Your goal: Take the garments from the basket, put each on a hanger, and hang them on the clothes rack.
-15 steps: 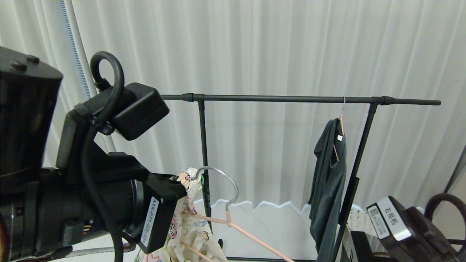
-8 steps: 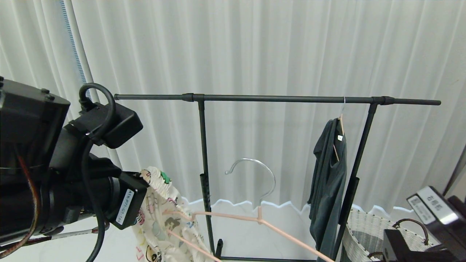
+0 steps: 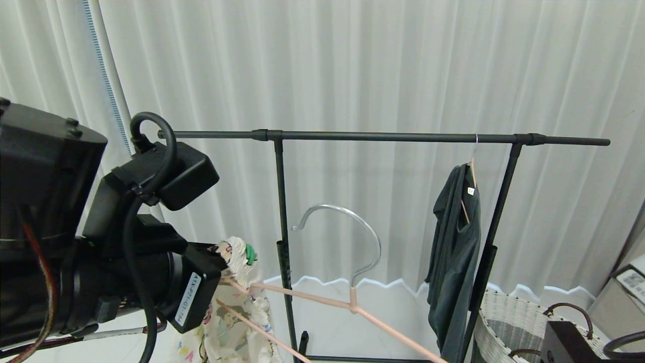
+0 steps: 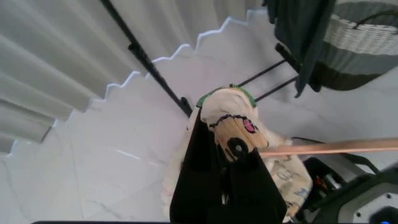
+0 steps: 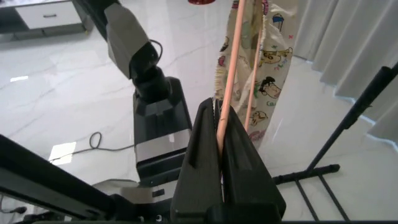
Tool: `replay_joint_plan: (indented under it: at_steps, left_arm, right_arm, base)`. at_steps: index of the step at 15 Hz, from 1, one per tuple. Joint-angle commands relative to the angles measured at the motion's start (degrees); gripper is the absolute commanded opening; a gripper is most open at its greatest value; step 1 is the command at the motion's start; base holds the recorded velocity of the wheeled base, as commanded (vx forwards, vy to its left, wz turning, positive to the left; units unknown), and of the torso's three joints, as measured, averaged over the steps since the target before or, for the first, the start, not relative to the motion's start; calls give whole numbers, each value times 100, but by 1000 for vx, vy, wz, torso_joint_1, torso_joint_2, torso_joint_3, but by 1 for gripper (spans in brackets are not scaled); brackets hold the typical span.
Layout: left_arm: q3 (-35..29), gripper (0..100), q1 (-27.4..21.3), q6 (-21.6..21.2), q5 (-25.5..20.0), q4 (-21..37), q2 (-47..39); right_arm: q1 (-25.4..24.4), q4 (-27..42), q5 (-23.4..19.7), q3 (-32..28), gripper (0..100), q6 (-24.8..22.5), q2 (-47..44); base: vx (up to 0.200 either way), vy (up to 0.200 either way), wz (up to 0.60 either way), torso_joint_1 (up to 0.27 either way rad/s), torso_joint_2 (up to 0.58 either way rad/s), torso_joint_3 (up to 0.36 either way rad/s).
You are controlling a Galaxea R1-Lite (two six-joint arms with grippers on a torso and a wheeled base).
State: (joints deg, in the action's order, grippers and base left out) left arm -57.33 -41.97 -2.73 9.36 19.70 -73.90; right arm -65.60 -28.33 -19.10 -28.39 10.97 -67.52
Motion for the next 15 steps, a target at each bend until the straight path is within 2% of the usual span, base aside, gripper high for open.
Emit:
replay_joint_plan:
  at_steps: [1, 5, 8, 13, 15]
  left_arm:
    - [-155, 0, -232, 62, -286, -1, 51]
    - [-445, 0, -487, 62, -576, 8, 42]
    - [-630, 0, -610, 62, -629, 8, 33]
    - [-771, 0, -637, 80, -585, -1, -28]
    - [-744, 0, -540, 124, -339, -159, -221]
  right_arm:
    - [-41, -120, -6, -26, 0, 1, -340]
    - [21, -665, -6, 0, 0, 89, -833]
    - [21, -1263, 3, 9, 0, 634, -1246]
    - [21, -2142, 56, -26, 0, 933, -1905]
    - [-67, -2273, 65, -44, 0, 951, -1958]
  base:
    - [0, 0, 0, 0, 0, 0]
    - [0, 0, 0, 0, 0, 0]
    - [0, 0, 0, 0, 0, 0]
    - [0, 0, 0, 0, 0, 0]
    - [0, 0, 0, 0, 0, 0]
